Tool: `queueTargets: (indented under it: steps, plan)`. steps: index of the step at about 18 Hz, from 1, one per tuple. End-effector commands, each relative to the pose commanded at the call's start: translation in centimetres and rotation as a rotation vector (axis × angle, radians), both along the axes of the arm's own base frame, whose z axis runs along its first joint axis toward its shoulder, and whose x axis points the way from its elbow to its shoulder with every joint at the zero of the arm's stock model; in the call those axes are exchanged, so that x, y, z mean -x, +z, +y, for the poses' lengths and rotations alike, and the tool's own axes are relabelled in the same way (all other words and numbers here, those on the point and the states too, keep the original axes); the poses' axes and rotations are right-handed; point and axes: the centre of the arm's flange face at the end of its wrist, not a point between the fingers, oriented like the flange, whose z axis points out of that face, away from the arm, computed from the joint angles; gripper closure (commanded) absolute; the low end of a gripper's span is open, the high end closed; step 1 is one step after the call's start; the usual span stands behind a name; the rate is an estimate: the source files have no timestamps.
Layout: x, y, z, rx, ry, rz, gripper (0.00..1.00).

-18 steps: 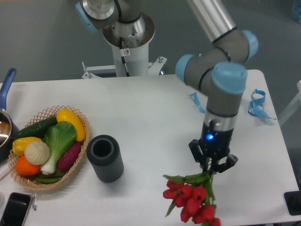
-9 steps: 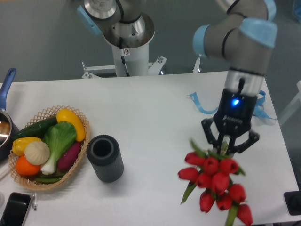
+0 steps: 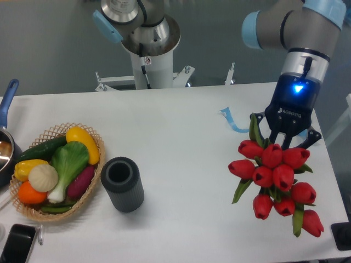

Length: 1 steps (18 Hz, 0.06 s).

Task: Pick up the flowers from the table
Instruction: 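Lift the gripped tulip bundle up off the table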

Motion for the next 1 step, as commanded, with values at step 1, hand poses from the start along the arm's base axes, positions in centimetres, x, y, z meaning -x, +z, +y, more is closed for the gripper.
queueTargets:
  steps: [1]
  plan:
    - [0.06, 0.00, -0.08, 0.000, 0.002, 0.000, 0.78]
